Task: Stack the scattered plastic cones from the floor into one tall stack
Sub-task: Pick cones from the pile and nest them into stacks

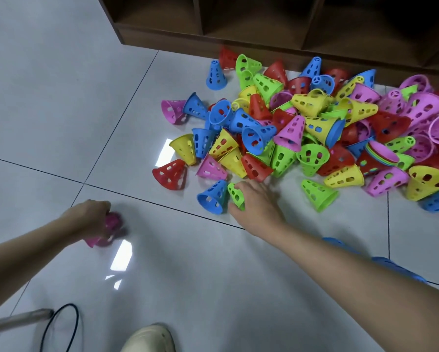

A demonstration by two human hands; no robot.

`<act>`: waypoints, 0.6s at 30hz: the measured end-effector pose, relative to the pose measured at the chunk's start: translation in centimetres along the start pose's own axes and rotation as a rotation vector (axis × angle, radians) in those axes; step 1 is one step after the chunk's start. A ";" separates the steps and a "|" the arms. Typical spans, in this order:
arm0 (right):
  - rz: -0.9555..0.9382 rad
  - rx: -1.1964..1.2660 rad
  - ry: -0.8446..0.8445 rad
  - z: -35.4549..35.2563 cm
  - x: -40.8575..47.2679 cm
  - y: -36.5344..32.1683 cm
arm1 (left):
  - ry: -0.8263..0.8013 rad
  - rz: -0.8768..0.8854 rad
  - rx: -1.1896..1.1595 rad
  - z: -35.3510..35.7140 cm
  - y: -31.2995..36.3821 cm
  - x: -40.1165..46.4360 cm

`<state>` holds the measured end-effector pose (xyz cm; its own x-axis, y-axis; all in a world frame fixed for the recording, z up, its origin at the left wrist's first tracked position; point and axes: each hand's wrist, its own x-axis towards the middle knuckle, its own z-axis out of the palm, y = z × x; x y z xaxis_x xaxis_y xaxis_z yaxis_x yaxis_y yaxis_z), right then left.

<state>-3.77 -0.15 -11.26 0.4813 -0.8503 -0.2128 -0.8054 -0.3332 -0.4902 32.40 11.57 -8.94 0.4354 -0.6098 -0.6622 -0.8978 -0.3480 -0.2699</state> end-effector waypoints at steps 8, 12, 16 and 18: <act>0.118 -0.127 -0.116 0.3 -0.1 1.1 | 0.099 0.216 -0.396 -0.8 4.3 0.2; 0.167 -0.146 -0.178 -0.3 -0.4 1.4 | 0.144 0.345 -0.488 -2.5 8.0 -1.1; 0.179 0.023 -0.172 -2.5 -0.9 1.3 | 0.137 0.499 -0.610 -4.5 11.3 -3.3; 0.170 0.167 -0.126 -4.1 -1.5 1.7 | 0.141 0.551 -0.704 -5.4 12.9 -4.6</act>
<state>-7.27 -1.11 -8.32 0.3918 -0.8276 -0.4020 -0.8149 -0.1093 -0.5692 19.12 6.06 -5.58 0.0017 -0.8845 -0.4666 -0.7538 -0.3077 0.5806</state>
